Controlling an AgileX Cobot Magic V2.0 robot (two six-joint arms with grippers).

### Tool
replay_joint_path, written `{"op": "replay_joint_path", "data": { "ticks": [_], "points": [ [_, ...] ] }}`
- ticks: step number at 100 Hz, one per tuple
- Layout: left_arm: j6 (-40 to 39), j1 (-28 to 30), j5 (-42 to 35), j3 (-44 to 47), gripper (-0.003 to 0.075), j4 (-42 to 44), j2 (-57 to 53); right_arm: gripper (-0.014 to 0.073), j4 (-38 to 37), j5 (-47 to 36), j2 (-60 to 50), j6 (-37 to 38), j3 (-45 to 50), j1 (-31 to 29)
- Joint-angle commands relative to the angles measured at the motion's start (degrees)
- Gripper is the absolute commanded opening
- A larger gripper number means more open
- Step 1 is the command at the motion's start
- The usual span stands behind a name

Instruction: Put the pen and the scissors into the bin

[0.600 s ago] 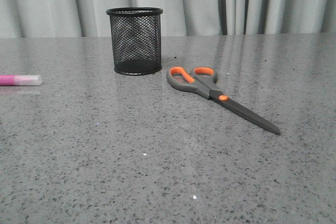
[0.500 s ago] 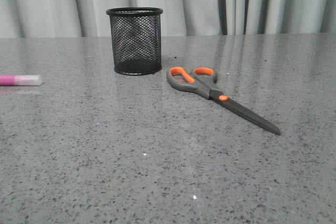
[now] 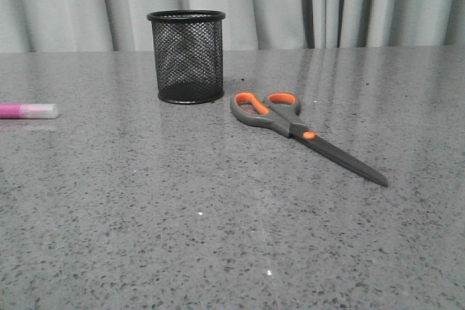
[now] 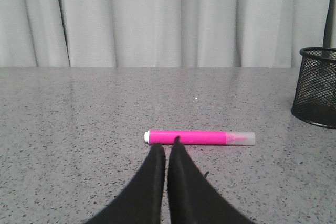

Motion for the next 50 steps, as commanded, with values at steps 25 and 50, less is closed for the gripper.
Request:
{"op": "replay_joint_path", "data": {
  "ticks": [25,50],
  "points": [
    [-0.3,0.2,-4.4,2.6,-0.0019,0.1,-1.8,-0.0069,-0.7,-4.3,-1.2,-0.3,0.8,-0.2],
    [-0.3,0.2,-4.7,2.6,-0.0019,0.1,-1.8,-0.0069,-0.3,-4.3,-1.2,-0.3,0.8,-0.2]
  ]
}}
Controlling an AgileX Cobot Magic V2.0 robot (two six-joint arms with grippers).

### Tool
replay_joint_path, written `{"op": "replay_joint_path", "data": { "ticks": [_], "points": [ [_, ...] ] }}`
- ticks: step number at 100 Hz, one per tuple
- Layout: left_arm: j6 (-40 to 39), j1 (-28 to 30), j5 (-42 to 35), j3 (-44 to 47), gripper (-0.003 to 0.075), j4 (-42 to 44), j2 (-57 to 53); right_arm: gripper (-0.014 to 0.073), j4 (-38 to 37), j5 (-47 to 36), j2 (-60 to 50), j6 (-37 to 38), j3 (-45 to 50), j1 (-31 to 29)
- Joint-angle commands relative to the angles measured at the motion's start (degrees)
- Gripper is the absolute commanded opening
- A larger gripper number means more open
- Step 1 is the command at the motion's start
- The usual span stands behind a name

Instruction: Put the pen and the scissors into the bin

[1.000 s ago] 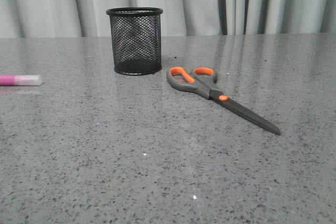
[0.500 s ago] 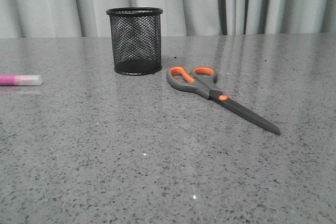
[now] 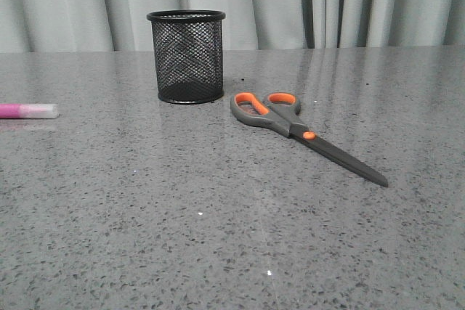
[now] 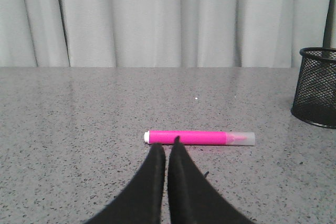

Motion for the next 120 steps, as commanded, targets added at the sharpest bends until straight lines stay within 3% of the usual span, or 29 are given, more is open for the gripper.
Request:
{"op": "replay_joint_path", "data": {
  "ticks": [1,36,71,81,104,120],
  "points": [
    [-0.3,0.2,-4.7,2.6,-0.0019,0.1,-1.8,-0.0069,-0.2,-4.3,-1.2,-0.3,0.8,-0.2],
    [-0.3,0.2,-4.6,2.6,-0.0019,-8.0,-1.8,-0.0069,6.9,-8.6,-1.2,-0.3,0.8,-0.2],
    [-0.3,0.2,-4.6,2.5,-0.0019,-28.8,-1.8,-0.0069,24.4,-12.3,-1.2,-0.3,0.8,-0.2],
    [-0.3,0.2,-4.5,2.3,-0.0019,-32.9,-1.8,-0.0068,25.6,-11.7,-1.2,-0.3,0.3,-0.2],
    [-0.3,0.2,-0.1,-2.6,-0.0020,-32.1,-0.4,-0.0047,25.3,-4.0,3.6,-0.3,-6.3,-0.2],
    [-0.3,0.2,6.9,-10.4,-0.0020,-22.5,6.7,-0.0047,21.6,2.5,14.7,-0.5,-14.5,-0.2]
  ]
}}
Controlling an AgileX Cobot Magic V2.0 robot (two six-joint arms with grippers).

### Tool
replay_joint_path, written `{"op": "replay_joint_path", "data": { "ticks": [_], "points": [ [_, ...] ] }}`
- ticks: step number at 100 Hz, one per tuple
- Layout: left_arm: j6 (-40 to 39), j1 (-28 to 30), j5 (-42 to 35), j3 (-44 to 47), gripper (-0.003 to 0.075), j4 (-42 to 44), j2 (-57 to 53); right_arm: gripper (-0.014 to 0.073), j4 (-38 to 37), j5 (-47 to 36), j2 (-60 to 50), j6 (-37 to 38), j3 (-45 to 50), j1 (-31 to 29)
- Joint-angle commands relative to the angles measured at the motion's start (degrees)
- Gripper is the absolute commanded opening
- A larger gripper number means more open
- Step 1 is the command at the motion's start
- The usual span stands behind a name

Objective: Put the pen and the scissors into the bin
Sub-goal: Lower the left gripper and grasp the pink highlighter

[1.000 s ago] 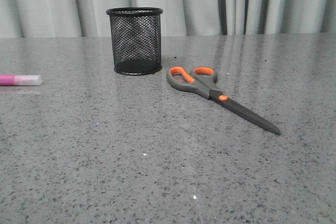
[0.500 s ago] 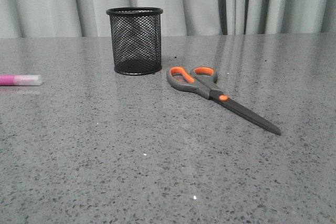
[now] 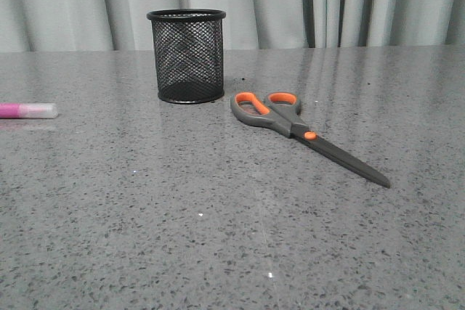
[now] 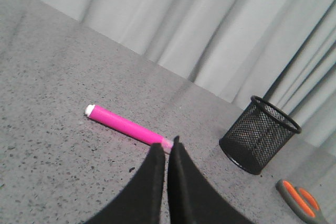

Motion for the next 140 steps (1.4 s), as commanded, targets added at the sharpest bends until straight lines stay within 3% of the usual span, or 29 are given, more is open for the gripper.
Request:
{"op": "replay_joint_path", "data": {
  "ticks": [1,17,37,53,64,78,84,91,107,140],
  "points": [
    [-0.3,0.2,1.3,-6.1,-0.0020,5.9,4.9,-0.0047,-2.6,0.0,7.4,-0.8,-6.7,-0.2],
    [-0.2,0.2,9.3,-15.8,-0.0019,14.3,16.9,-0.0048,-5.6,7.9,21.8,-3.3,-18.1,-0.2],
    [0.5,0.2,15.8,-24.6,-0.0018,14.4,30.0,-0.0048,-5.6,14.5,35.3,-5.2,-28.3,-0.2],
    [7.7,0.2,18.7,-28.8,-0.0008,11.4,36.8,-0.0015,-5.6,15.9,39.4,-7.9,-31.8,0.7],
    [10.8,0.2,18.7,-30.5,0.0104,9.3,39.9,0.0152,-5.6,16.0,40.6,-8.2,-32.5,1.1],
    [12.0,0.2,18.6,-33.0,0.0373,9.2,43.6,0.0428,-5.6,15.9,40.7,-8.2,-32.5,1.1],
    [12.6,0.2,18.6,-34.2,0.0422,9.2,45.1,0.0452,-5.6,15.8,40.7,-8.5,-32.5,1.1],
    [15.0,0.2,18.8,-35.6,0.0417,9.2,47.2,0.0452,-5.6,15.8,40.7,-9.5,-32.5,1.1],
    [27.4,0.2,21.7,-40.2,0.0391,9.2,53.7,0.0452,-5.6,15.8,40.7,-10.3,-32.5,1.1],
    [65.5,0.1,33.9,-50.7,0.0389,9.2,71.6,0.0452,-5.6,16.2,40.7,-11.5,-32.5,1.1]
  ]
}}
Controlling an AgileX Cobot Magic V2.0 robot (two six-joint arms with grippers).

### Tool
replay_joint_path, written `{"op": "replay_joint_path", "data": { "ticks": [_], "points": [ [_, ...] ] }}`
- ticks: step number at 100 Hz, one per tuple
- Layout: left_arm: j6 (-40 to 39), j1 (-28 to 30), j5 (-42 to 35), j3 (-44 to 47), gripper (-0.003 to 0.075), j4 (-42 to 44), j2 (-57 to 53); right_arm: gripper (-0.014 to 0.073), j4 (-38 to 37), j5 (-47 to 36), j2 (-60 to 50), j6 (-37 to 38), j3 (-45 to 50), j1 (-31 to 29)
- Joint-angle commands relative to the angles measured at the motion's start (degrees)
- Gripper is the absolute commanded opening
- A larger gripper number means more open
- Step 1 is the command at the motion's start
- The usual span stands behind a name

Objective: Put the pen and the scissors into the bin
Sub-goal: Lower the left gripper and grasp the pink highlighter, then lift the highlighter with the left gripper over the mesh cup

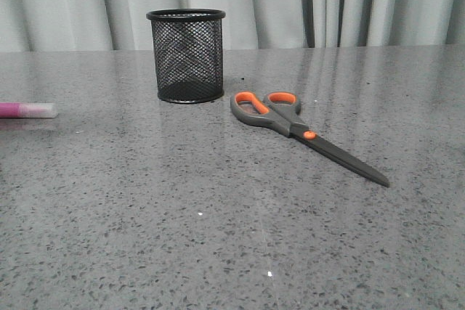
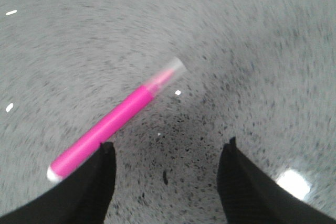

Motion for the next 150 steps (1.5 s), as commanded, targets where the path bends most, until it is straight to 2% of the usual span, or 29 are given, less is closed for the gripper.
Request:
{"op": "replay_joint_path", "data": {
  "ticks": [1,8,15,33,88,104,109,114,121,124,125,126,130,150],
  "points": [
    [11.3,0.1,0.4,-3.7,0.0389,-1.6,3.1,0.0452,0.0,-2.8,-0.1,-1.0,-2.0,0.1],
    [17.1,0.1,1.3,-5.2,0.0389,-1.6,6.4,0.0452,0.0,-2.7,-0.1,-1.1,-2.0,0.1],
    [19.2,0.1,1.7,-6.6,0.0389,-1.6,9.3,0.0452,0.0,-2.5,-0.1,-1.2,-2.0,0.1],
    [19.2,0.1,2.0,-10.9,0.0389,-1.6,15.2,0.0452,0.0,-2.3,-0.1,-1.5,-2.0,0.1],
    [19.2,0.2,16.7,-26.0,0.0389,2.4,27.2,0.0452,0.0,-2.1,-0.1,-1.7,-2.0,0.1],
    [19.2,0.2,18.6,-27.0,0.0386,4.5,29.1,0.0452,0.0,-2.1,-0.1,-1.7,-2.0,0.1],
    [19.2,0.2,19.6,-27.0,0.0365,4.5,29.5,0.0452,0.0,-2.1,-0.1,-1.7,-2.0,0.1],
    [19.2,0.2,19.9,-27.0,0.0312,4.6,29.6,0.0452,0.0,-2.1,-0.1,-1.7,-2.0,0.1],
    [19.1,0.2,19.9,-27.0,0.0183,4.7,29.6,0.0452,-0.1,-2.1,-0.1,-1.7,-2.0,0.1],
    [18.9,0.2,19.9,-27.0,0.0104,4.7,29.6,0.0452,-0.1,-2.1,-0.1,-1.7,-2.0,0.1],
    [18.8,0.2,19.9,-27.0,0.0104,4.7,29.6,0.0452,-0.1,-2.1,-0.1,-1.7,-2.0,0.1],
    [18.8,0.2,19.9,-27.0,0.0055,4.7,29.6,0.0452,-0.1,-2.1,-0.1,-1.7,-2.0,0.1],
    [18.4,0.2,19.9,-27.0,-0.0023,4.7,29.6,0.0452,-0.1,-2.1,-0.1,-1.7,-2.0,0.1],
    [16.8,0.2,20.8,-29.2,-0.0011,3.0,28.2,0.0452,-0.1,-2.1,-0.1,-1.7,-2.0,0.1]
  ]
}}
